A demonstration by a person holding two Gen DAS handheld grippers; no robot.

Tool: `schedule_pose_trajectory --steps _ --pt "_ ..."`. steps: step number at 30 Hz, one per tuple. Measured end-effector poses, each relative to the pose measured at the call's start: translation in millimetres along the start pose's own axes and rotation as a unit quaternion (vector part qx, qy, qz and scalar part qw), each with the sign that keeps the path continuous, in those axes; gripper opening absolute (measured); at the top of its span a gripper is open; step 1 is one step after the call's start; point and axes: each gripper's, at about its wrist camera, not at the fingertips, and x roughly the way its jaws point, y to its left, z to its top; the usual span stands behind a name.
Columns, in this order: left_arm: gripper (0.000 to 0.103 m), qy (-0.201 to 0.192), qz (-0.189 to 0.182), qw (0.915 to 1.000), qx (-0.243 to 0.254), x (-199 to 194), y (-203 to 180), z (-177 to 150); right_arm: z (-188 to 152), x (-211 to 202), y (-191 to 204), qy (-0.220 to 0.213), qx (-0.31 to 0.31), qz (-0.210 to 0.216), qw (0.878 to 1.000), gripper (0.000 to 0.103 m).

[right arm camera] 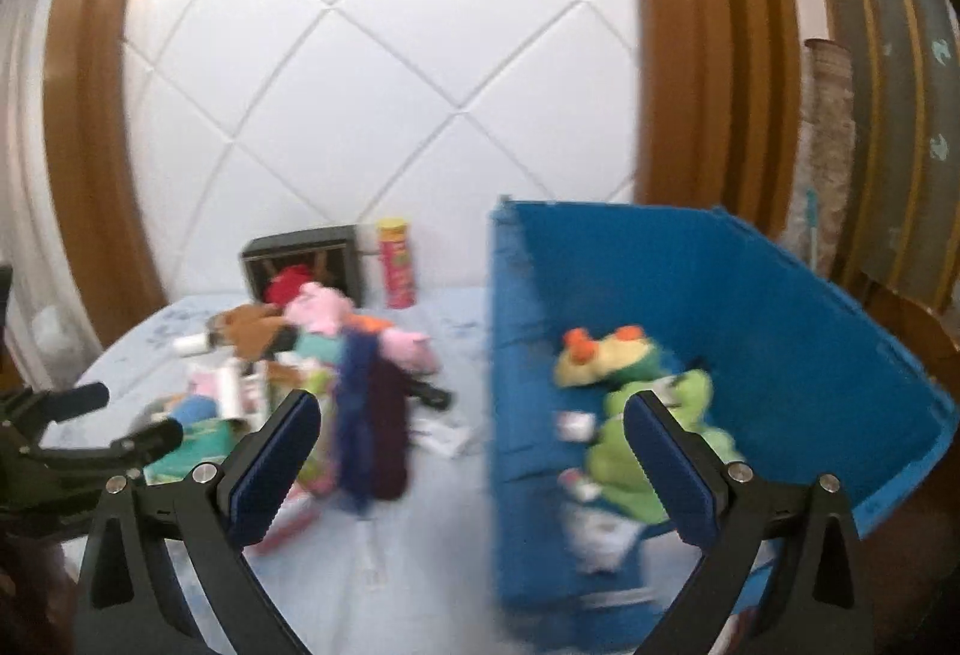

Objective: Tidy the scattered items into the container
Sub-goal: 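Move both tools back over the pile on the table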

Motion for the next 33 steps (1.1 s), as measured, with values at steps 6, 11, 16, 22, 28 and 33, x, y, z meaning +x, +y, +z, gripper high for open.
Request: schedule_pose_trajectory --steps 6,11,16,22,28,33 --pt "0.081 0.054 0.027 0.9977 -0.032 18 112 -61 -33 12 103 0.03 -0.022 0.032 0.999 0.103" --pt "0.081 0.089 0.055 0.9928 -0.059 32 182 -100 -63 32 172 0.062 -0.034 0.056 0.996 0.103" --pt "0.081 0.114 0.07 0.9863 -0.096 55 237 -124 -78 68 219 0.108 -0.042 0.099 0.988 0.103" --pt "0.081 0.144 0.108 0.9747 -0.133 97 297 -140 -91 123 289 0.145 -0.073 0.157 0.974 0.103" --pt "0.081 0.174 0.125 0.9637 -0.159 142 332 -156 -101 172 362 0.178 -0.12 0.22 0.952 0.102" --pt "0.081 0.2 0.111 0.9614 -0.153 179 347 -161 -118 206 406 0.221 -0.133 0.24 0.936 0.042"
